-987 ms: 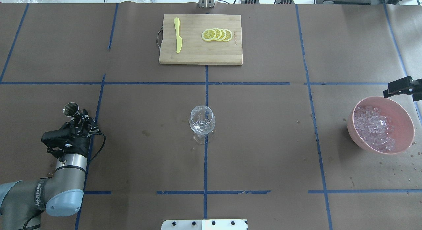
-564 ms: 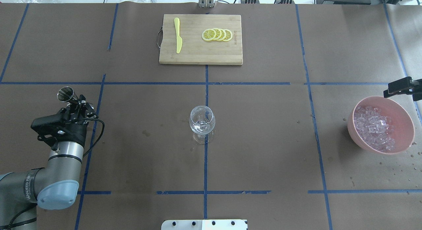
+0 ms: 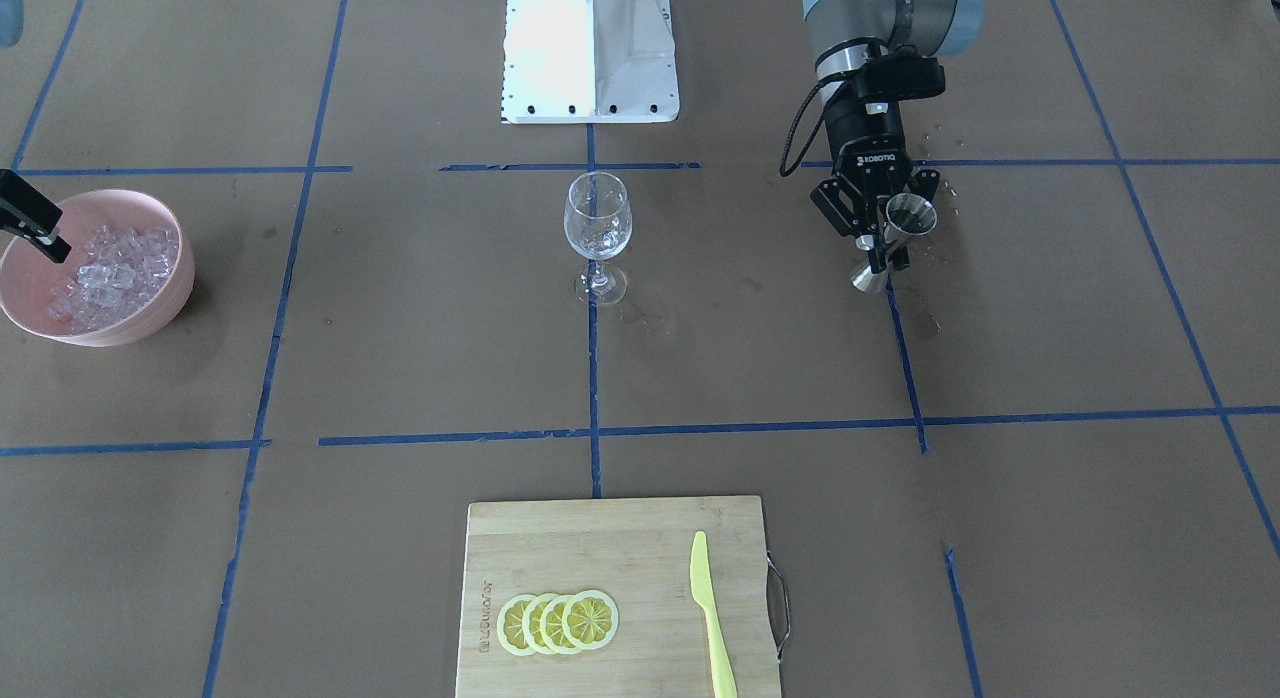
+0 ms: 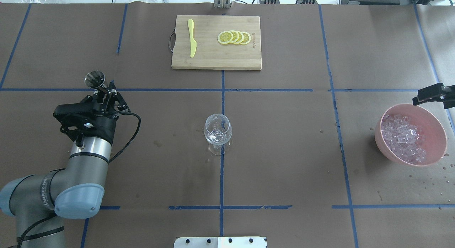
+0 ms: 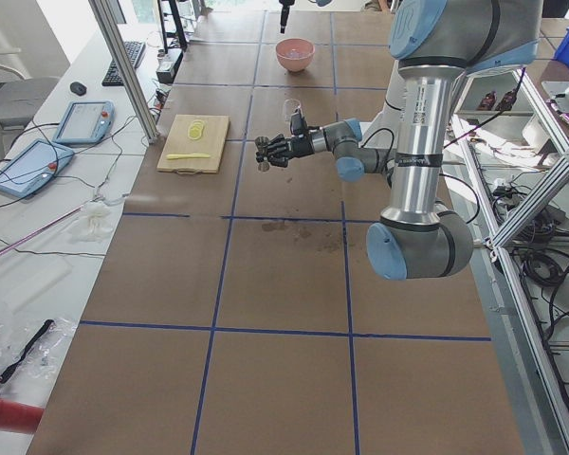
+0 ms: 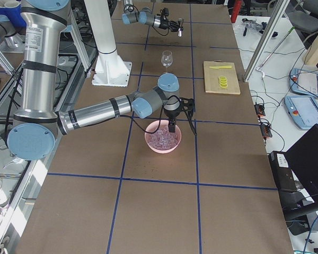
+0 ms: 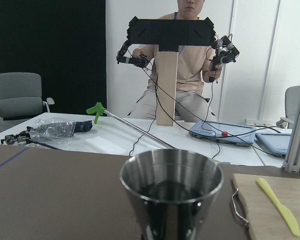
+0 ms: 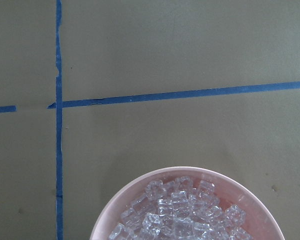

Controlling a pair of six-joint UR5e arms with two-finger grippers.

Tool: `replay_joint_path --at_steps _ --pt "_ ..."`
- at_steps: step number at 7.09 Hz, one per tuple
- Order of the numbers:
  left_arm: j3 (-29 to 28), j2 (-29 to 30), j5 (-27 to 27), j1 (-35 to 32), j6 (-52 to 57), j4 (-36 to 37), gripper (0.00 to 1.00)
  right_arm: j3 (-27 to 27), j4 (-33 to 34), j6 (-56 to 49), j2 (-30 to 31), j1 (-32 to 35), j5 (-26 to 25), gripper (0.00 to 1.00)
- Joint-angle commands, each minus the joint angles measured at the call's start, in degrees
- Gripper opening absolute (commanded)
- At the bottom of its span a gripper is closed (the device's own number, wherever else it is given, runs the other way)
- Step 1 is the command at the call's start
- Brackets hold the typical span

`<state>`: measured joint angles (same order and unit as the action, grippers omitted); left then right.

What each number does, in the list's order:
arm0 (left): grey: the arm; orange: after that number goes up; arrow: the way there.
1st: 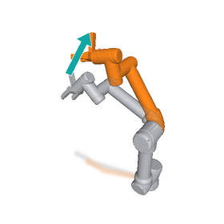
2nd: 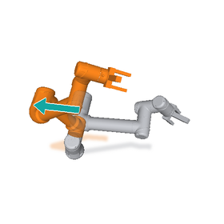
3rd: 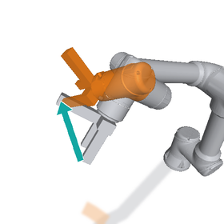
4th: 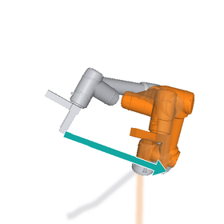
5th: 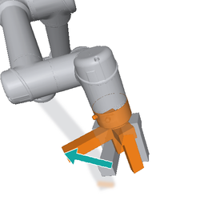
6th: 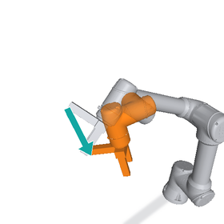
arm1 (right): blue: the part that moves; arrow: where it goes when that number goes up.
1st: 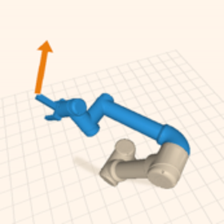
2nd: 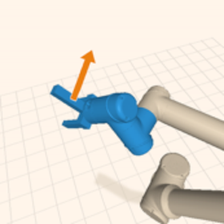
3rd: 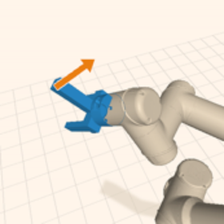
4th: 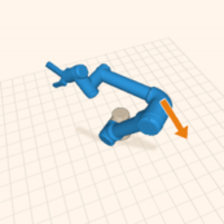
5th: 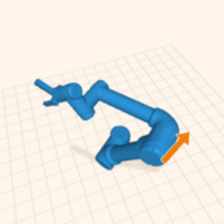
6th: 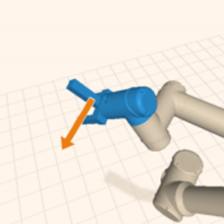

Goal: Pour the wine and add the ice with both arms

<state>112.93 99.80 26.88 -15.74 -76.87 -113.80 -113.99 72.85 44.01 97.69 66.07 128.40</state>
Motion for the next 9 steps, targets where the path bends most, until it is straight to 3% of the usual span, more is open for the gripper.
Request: replay_joint_path --at_steps 1,4,9 --pt "-0.25 8.01 0.36 0.44 7.94 0.07 0.00 0.52 -0.07 0.11 -0.13 -0.06 -0.25 1.00" --pt "-2.52 14.35 0.45 1.58 24.98 0.07 0.00 0.61 -0.07 0.46 0.13 -0.07 -0.43 1.00" --pt "-3.59 16.83 1.77 9.49 35.71 0.15 0.00 1.05 -0.07 0.64 0.13 -0.15 -0.43 1.00"
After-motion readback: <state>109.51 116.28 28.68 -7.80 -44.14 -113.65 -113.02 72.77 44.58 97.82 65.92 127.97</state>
